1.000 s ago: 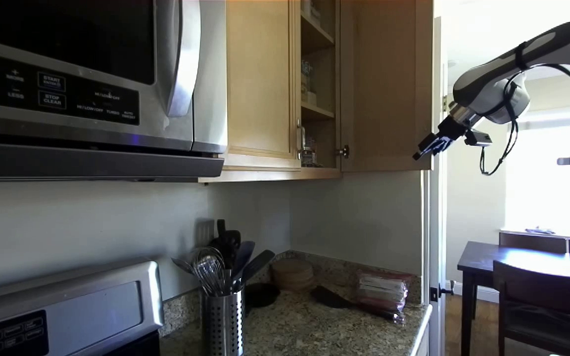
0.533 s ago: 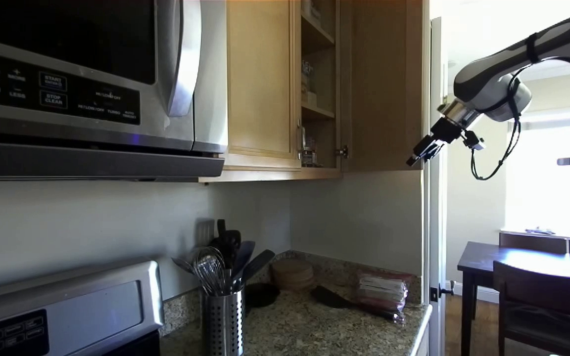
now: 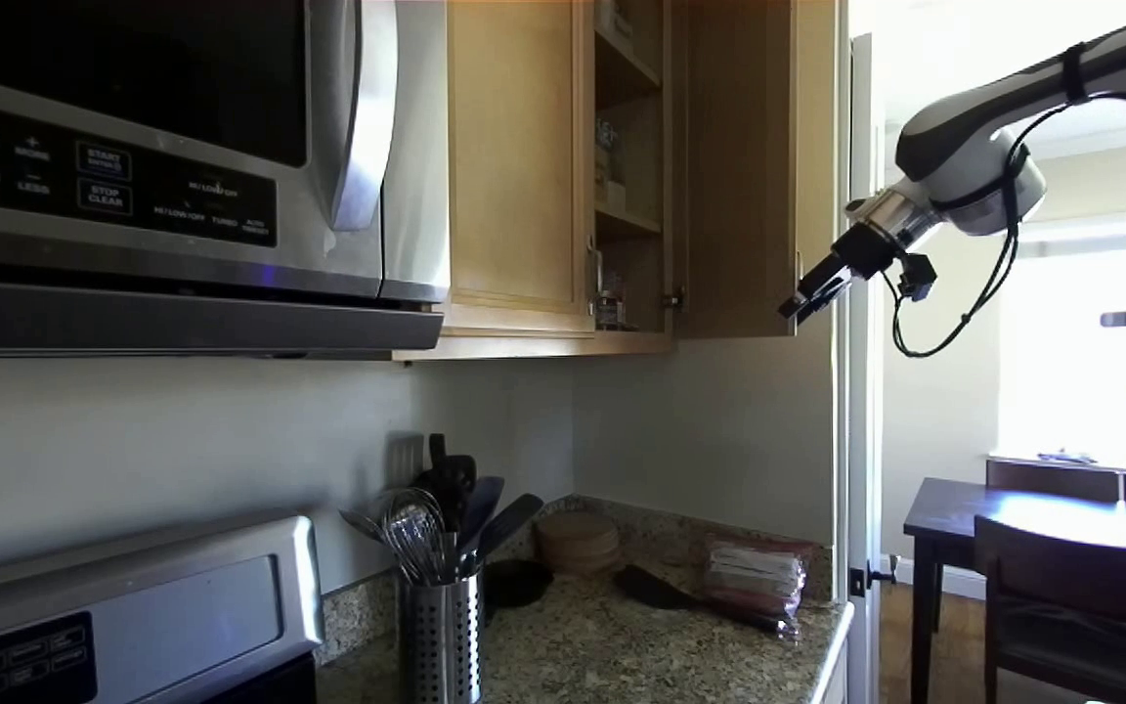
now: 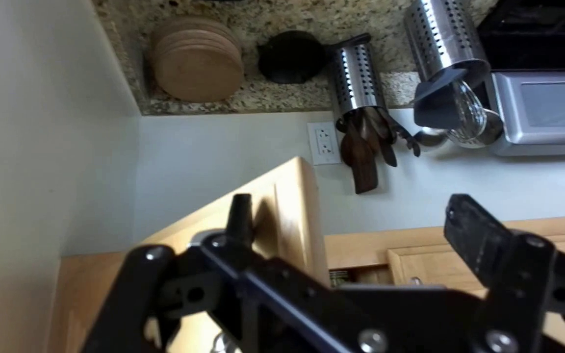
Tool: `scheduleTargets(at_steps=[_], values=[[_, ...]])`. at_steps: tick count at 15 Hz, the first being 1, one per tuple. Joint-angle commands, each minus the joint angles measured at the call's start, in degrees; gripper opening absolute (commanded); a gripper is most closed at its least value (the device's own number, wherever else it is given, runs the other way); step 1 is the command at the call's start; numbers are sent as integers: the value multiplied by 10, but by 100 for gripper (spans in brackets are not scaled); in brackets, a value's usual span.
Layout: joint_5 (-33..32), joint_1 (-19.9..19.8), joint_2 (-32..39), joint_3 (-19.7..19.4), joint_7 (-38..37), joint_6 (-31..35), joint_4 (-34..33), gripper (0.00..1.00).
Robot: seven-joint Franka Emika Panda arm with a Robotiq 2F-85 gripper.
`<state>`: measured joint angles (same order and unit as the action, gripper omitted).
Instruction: Close the right cabinet door
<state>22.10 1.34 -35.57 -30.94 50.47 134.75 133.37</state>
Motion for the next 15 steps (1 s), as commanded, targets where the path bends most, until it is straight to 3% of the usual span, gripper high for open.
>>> scheduleTargets(at_steps=[1, 6, 9, 15], values=[[52, 33, -41, -7, 40, -58, 8, 100], [111, 53, -49, -12, 74, -206, -20, 100], [109, 23, -26, -7, 89, -253, -36, 100], [-8, -86, 6, 1, 93, -169, -32, 100]])
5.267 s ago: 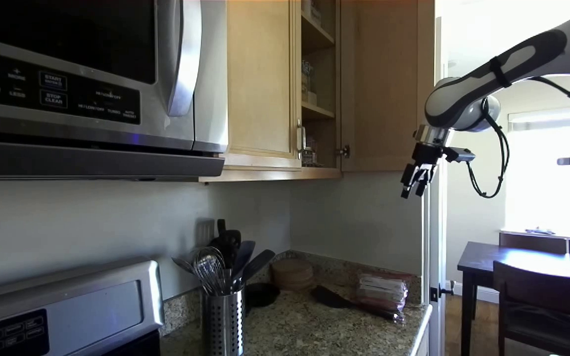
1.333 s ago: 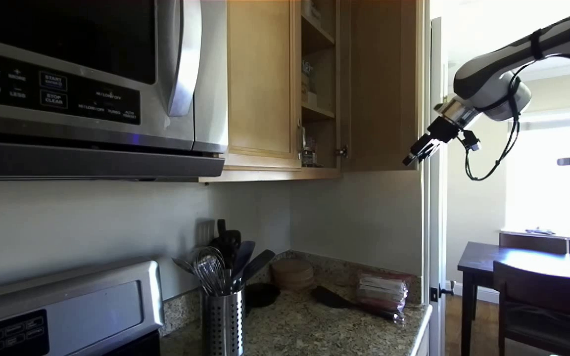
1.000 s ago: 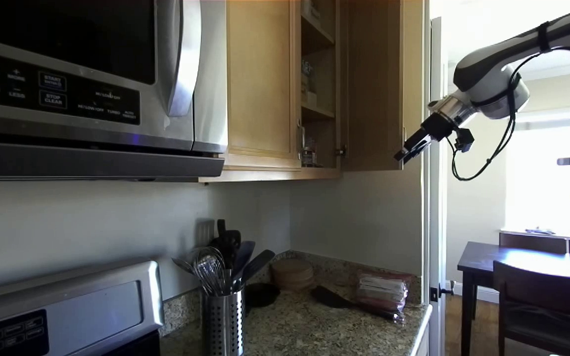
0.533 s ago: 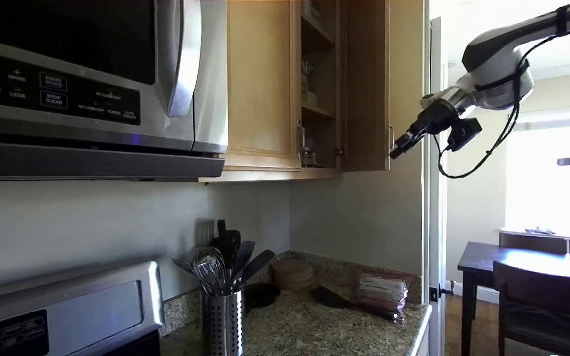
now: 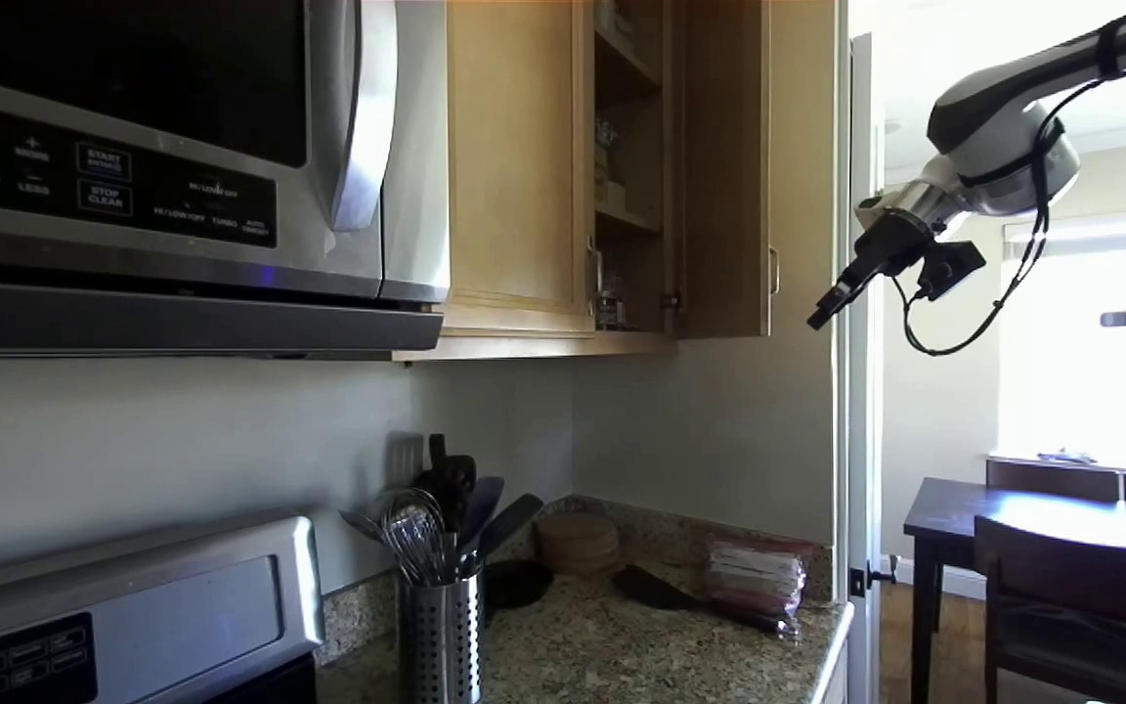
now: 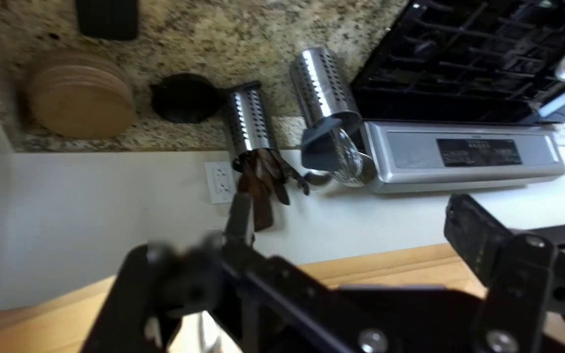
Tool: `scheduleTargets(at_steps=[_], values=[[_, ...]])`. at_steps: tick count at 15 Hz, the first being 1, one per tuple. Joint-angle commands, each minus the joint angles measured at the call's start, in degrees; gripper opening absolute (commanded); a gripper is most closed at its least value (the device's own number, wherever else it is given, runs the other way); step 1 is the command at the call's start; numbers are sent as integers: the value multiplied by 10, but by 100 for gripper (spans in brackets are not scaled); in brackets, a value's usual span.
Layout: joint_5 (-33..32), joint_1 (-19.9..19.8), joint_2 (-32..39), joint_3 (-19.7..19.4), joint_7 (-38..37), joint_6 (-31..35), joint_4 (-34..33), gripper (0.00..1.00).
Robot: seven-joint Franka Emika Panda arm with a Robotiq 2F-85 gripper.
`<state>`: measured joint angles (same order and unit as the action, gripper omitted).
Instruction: Close the right cabinet door
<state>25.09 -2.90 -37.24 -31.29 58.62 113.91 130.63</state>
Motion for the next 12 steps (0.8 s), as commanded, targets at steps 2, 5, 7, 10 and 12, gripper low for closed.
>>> scheduleTargets(at_steps=[2, 5, 7, 10, 12], values=[[-48, -63, 33, 2, -1, 87, -2, 74], [-17, -64, 48, -3, -26, 146, -4, 53], [2, -57, 59, -5, -46, 165, -10, 41], [53, -41, 69, -12, -65, 172, -18, 20], [100, -30, 71, -17, -65, 178, -24, 7]])
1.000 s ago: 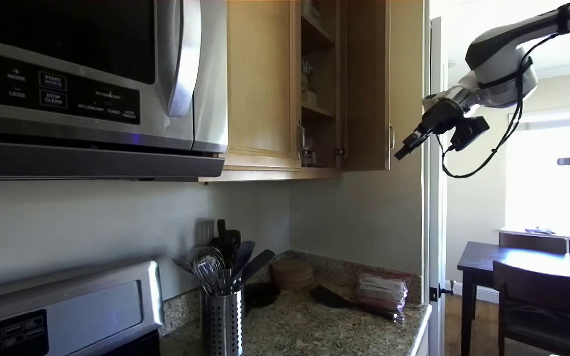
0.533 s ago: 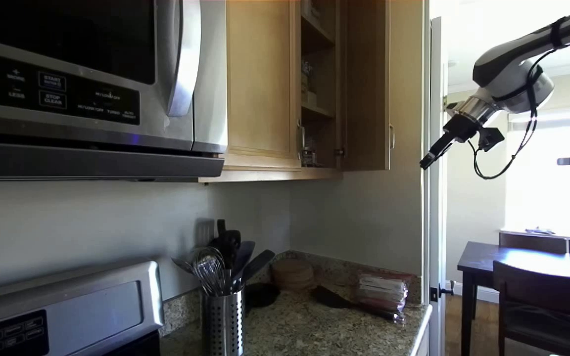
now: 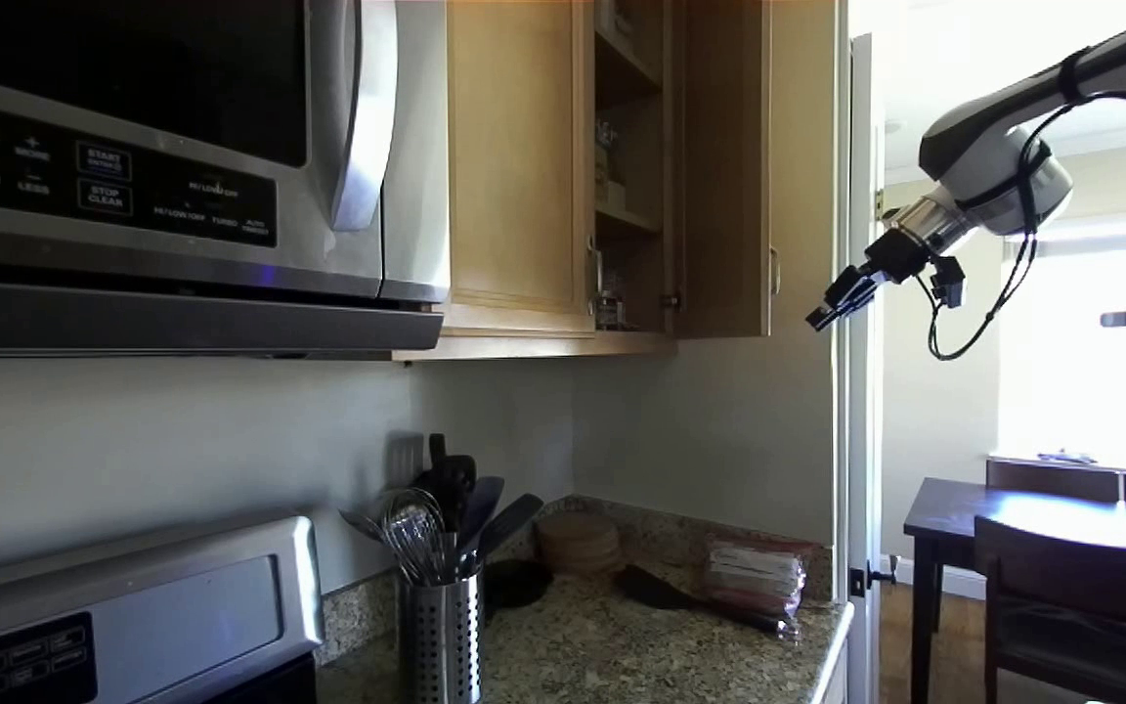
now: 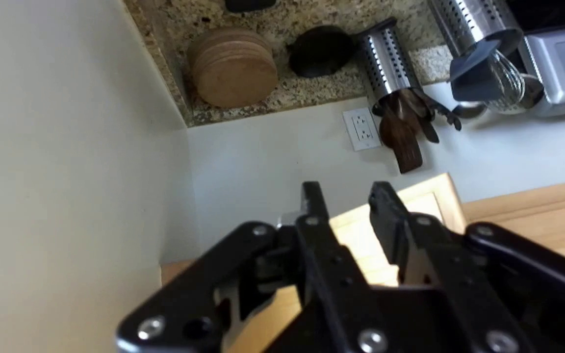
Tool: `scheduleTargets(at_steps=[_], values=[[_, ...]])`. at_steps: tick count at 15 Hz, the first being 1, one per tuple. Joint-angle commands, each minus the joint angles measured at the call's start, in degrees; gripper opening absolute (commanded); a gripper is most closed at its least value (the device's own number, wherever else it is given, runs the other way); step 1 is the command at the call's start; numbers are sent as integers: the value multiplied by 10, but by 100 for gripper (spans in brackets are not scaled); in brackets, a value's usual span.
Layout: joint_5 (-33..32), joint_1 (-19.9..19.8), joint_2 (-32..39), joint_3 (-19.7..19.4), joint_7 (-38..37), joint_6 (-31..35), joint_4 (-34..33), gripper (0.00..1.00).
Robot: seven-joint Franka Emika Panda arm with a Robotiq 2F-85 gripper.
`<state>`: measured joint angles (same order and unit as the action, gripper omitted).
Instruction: Close the right cabinet door
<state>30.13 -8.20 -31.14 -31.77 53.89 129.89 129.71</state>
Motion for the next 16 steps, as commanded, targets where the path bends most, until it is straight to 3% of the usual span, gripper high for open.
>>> scheduleTargets(at_steps=[1, 4, 11, 16], values=[[72, 25, 10, -12, -14, 18, -19, 6], [132, 25, 11, -11, -4, 9, -24, 1], [263, 18, 17, -1, 18, -5, -27, 5], [316, 6, 23, 14, 32, -42, -30, 5]])
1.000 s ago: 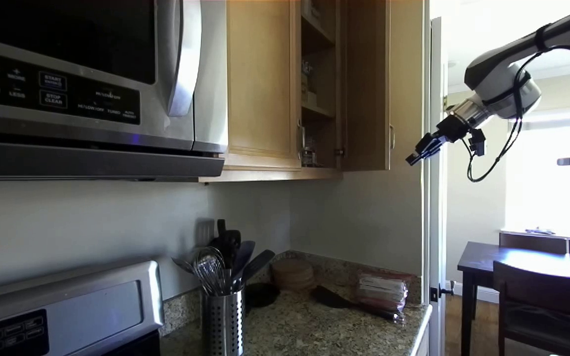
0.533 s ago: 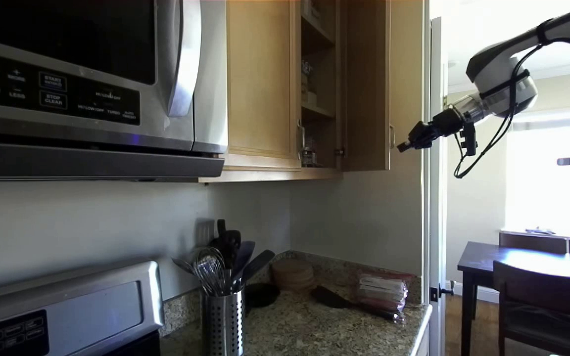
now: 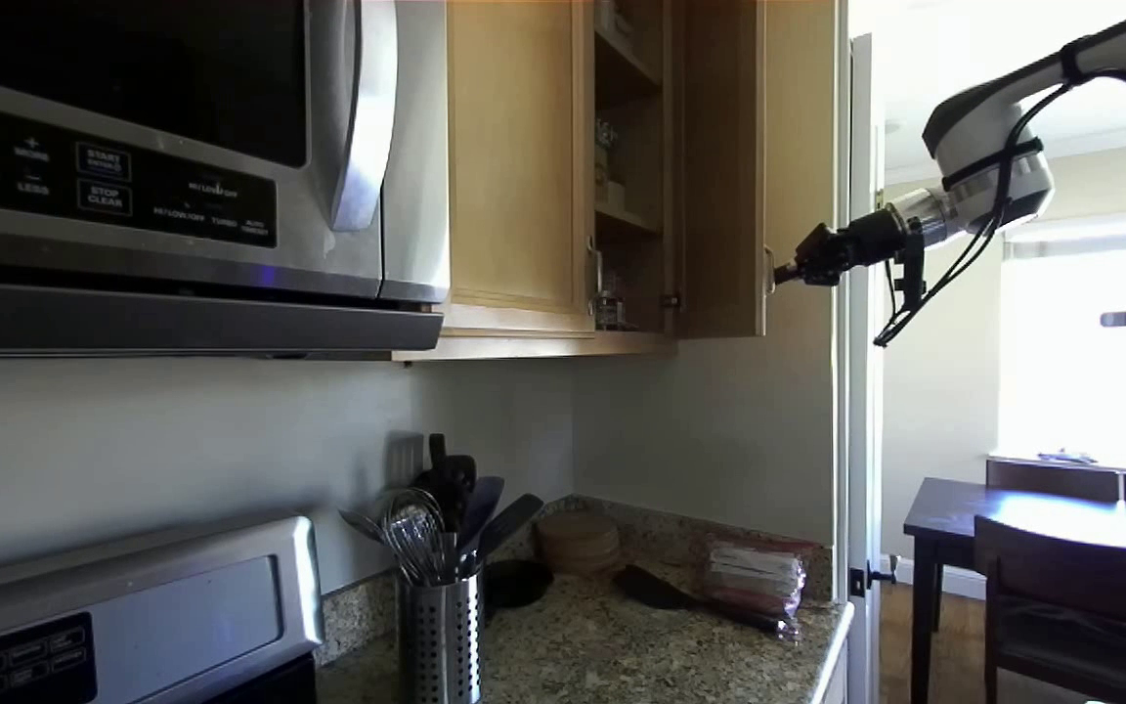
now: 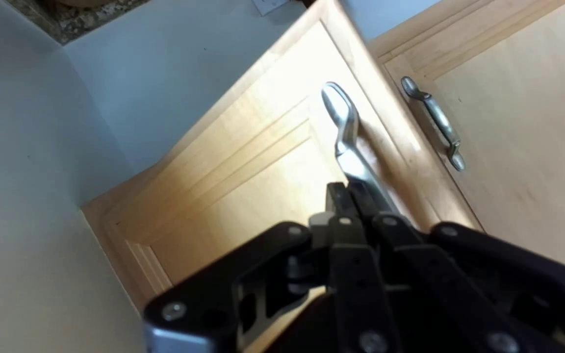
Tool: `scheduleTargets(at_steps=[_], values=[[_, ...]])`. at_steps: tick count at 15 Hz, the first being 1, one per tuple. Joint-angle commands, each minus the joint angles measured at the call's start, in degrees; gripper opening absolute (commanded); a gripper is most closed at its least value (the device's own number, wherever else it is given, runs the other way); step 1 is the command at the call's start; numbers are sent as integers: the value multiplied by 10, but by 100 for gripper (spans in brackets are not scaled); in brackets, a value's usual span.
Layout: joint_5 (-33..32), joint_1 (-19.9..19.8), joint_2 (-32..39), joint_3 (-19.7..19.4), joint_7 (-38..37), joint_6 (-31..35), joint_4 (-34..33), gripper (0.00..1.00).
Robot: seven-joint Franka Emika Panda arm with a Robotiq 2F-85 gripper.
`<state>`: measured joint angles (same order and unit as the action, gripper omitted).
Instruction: Close the right cabinet door
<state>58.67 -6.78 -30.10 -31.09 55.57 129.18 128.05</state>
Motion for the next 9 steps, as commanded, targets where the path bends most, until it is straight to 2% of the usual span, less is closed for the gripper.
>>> scheduleTargets(at_steps=[1, 9], values=[[34, -10, 10, 10, 17, -48, -13, 5], [64, -25, 4, 35, 29, -159, -21, 5]])
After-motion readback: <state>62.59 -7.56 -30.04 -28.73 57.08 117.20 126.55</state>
